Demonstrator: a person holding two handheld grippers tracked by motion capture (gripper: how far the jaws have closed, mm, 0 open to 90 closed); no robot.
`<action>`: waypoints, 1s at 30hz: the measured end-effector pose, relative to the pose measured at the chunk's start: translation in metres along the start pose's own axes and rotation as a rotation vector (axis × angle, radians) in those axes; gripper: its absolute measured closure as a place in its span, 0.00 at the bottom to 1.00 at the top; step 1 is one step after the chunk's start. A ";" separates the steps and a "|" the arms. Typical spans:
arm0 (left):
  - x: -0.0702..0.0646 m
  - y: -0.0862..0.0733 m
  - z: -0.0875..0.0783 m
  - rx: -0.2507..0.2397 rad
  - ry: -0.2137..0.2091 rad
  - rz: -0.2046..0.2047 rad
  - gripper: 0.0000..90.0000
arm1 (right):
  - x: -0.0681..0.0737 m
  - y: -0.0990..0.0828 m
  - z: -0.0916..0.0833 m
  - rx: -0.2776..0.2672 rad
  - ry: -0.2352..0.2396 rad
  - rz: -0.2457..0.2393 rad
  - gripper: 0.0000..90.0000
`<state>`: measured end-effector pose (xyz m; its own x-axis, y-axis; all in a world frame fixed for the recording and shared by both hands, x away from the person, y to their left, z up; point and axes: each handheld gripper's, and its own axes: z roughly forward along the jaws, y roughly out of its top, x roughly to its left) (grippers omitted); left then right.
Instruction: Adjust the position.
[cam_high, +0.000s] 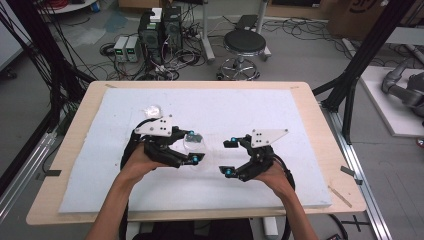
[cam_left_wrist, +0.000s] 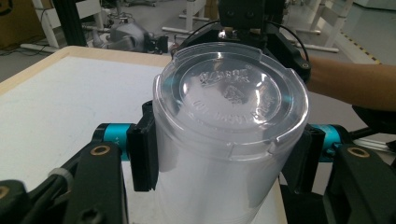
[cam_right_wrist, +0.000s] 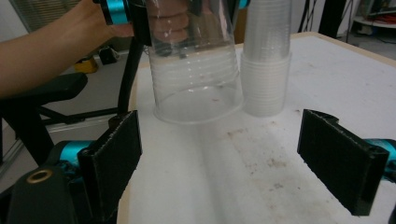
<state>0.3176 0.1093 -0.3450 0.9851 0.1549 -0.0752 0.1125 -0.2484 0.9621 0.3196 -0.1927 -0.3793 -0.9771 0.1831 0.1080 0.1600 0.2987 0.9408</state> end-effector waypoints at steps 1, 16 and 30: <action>0.000 0.000 0.000 0.000 -0.005 0.002 0.45 | 0.000 0.001 0.002 -0.002 0.013 0.000 0.15; -0.003 0.002 0.008 -0.038 -0.055 -0.007 0.45 | 0.004 0.010 0.020 -0.029 0.098 -0.013 0.15; -0.005 0.001 0.013 -0.067 -0.077 -0.017 0.45 | 0.006 0.011 0.035 -0.064 0.134 -0.008 0.15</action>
<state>0.3146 0.0956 -0.3468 0.9905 0.0838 -0.1089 0.1227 -0.1819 0.9756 0.3201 -0.1554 -0.3793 -0.9890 0.0532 0.1378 0.1466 0.2387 0.9600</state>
